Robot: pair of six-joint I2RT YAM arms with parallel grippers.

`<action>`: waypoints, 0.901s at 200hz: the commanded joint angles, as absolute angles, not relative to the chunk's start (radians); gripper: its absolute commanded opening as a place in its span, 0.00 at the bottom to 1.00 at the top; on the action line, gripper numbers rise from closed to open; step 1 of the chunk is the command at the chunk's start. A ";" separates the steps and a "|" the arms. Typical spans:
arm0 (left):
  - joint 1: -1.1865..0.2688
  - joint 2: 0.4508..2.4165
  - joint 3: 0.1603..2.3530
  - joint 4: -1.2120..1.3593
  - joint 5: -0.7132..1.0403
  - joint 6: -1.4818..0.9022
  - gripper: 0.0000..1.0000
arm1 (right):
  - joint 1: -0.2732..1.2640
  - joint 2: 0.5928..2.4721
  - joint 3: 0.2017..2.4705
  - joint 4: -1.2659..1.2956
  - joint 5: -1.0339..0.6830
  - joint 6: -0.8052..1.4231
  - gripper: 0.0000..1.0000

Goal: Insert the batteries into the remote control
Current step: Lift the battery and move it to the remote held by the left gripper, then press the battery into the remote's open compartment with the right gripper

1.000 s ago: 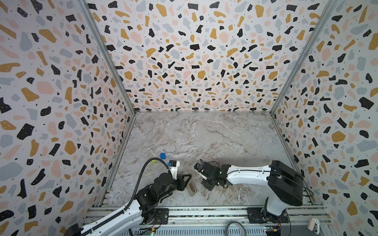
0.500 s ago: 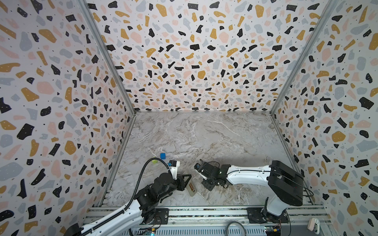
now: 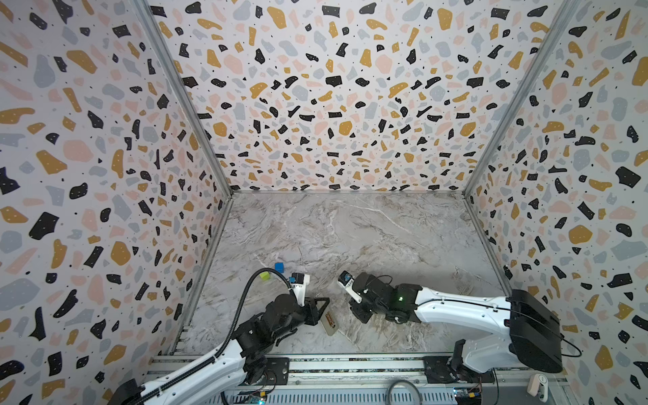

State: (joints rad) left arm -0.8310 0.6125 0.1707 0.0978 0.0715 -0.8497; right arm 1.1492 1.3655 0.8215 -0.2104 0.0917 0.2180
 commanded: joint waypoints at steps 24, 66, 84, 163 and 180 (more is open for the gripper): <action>-0.825 0.642 0.210 0.209 0.112 -0.878 0.00 | 1.213 1.179 0.722 -0.013 0.100 0.155 0.00; -0.825 0.668 0.206 0.307 0.143 -0.956 0.00 | 1.278 1.109 0.646 0.151 0.109 0.147 0.00; -0.824 0.682 0.210 0.335 0.156 -0.979 0.00 | 1.303 1.103 0.621 0.216 0.141 0.152 0.00; -0.825 0.681 0.206 0.403 0.184 -1.035 0.00 | 1.324 1.106 0.555 0.389 0.203 0.136 0.00; -0.824 0.684 0.202 0.419 0.187 -1.043 0.00 | 1.324 1.120 0.555 0.404 0.206 0.135 0.00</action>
